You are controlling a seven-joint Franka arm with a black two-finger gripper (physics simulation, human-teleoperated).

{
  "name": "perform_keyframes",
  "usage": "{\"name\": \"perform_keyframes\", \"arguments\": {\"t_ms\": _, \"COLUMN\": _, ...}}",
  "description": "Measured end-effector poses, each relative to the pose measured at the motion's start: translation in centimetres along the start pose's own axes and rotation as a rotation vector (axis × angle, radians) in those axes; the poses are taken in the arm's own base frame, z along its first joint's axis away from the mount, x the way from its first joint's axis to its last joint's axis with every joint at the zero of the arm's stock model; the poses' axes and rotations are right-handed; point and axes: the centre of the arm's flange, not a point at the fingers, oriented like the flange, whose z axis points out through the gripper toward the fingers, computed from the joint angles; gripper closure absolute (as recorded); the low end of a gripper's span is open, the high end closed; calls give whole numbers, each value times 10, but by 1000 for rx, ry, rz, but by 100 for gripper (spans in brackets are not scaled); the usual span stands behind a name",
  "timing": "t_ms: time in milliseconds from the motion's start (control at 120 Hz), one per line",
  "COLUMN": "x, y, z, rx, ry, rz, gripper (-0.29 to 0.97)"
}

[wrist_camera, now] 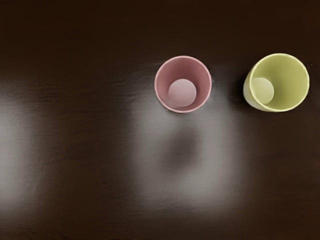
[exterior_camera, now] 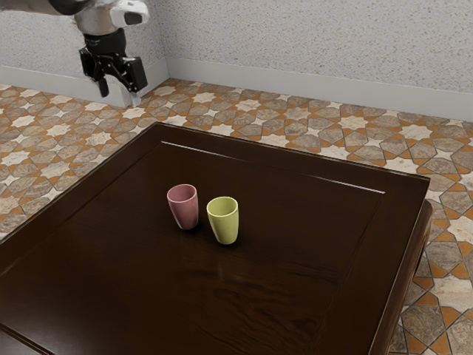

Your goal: Place the left cup onto the right cup

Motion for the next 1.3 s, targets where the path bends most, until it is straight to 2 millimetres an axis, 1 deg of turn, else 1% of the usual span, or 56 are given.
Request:
{"name": "perform_keyframes", "arguments": {"t_ms": 33, "x": -1, "y": 11, "z": 11, "rx": -3, "ry": -10, "rz": 30, "gripper": 2}}
{"name": "perform_keyframes", "arguments": {"t_ms": 67, "x": -2, "y": 18, "z": 17, "rx": -2, "ry": -11, "rz": 51, "gripper": 2}}
{"name": "perform_keyframes", "arguments": {"t_ms": 117, "x": -1, "y": 23, "z": 23, "rx": 2, "ry": -8, "rz": 69, "gripper": 2}}
{"name": "perform_keyframes", "arguments": {"t_ms": 158, "x": 2, "y": 24, "z": 38, "rx": 4, "ry": -21, "rz": 76, "gripper": 2}}
{"name": "perform_keyframes", "arguments": {"t_ms": 208, "x": 6, "y": 18, "z": 67, "rx": 4, "ry": -43, "rz": 74, "gripper": 2}}
{"name": "perform_keyframes", "arguments": {"t_ms": 292, "x": 12, "y": 0, "z": 101, "rx": 1, "ry": -61, "rz": 51, "gripper": 2}}
{"name": "perform_keyframes", "arguments": {"t_ms": 408, "x": 15, "y": -7, "z": 140, "rx": -18, "ry": -75, "rz": 24, "gripper": 2}}
{"name": "perform_keyframes", "arguments": {"t_ms": 467, "x": 13, "y": -12, "z": 156, "rx": -29, "ry": -74, "rz": -5, "gripper": 2}}
{"name": "perform_keyframes", "arguments": {"t_ms": 575, "x": 8, "y": -29, "z": 174, "rx": -48, "ry": -70, "rz": -110, "gripper": 2}}
{"name": "perform_keyframes", "arguments": {"t_ms": 633, "x": 6, "y": -39, "z": 179, "rx": -51, "ry": -65, "rz": -173, "gripper": 2}}
{"name": "perform_keyframes", "arguments": {"t_ms": 700, "x": 7, "y": -44, "z": 186, "rx": -53, "ry": -61, "rz": -233, "gripper": 2}}
{"name": "perform_keyframes", "arguments": {"t_ms": 767, "x": 9, "y": -49, "z": 201, "rx": -57, "ry": -65, "rz": -292, "gripper": 2}}
{"name": "perform_keyframes", "arguments": {"t_ms": 892, "x": 17, "y": -61, "z": 238, "rx": -51, "ry": -84, "rz": -385, "gripper": 2}}
{"name": "perform_keyframes", "arguments": {"t_ms": 942, "x": 20, "y": -63, "z": 251, "rx": -47, "ry": -89, "rz": -412, "gripper": 2}}
{"name": "perform_keyframes", "arguments": {"t_ms": 1025, "x": 24, "y": -63, "z": 265, "rx": -48, "ry": -94, "rz": -452, "gripper": 2}}
{"name": "perform_keyframes", "arguments": {"t_ms": 1167, "x": 29, "y": -61, "z": 276, "rx": -49, "ry": -87, "rz": -503, "gripper": 2}}
{"name": "perform_keyframes", "arguments": {"t_ms": 1300, "x": 36, "y": -54, "z": 271, "rx": -50, "ry": -51, "rz": -524, "gripper": 2}}
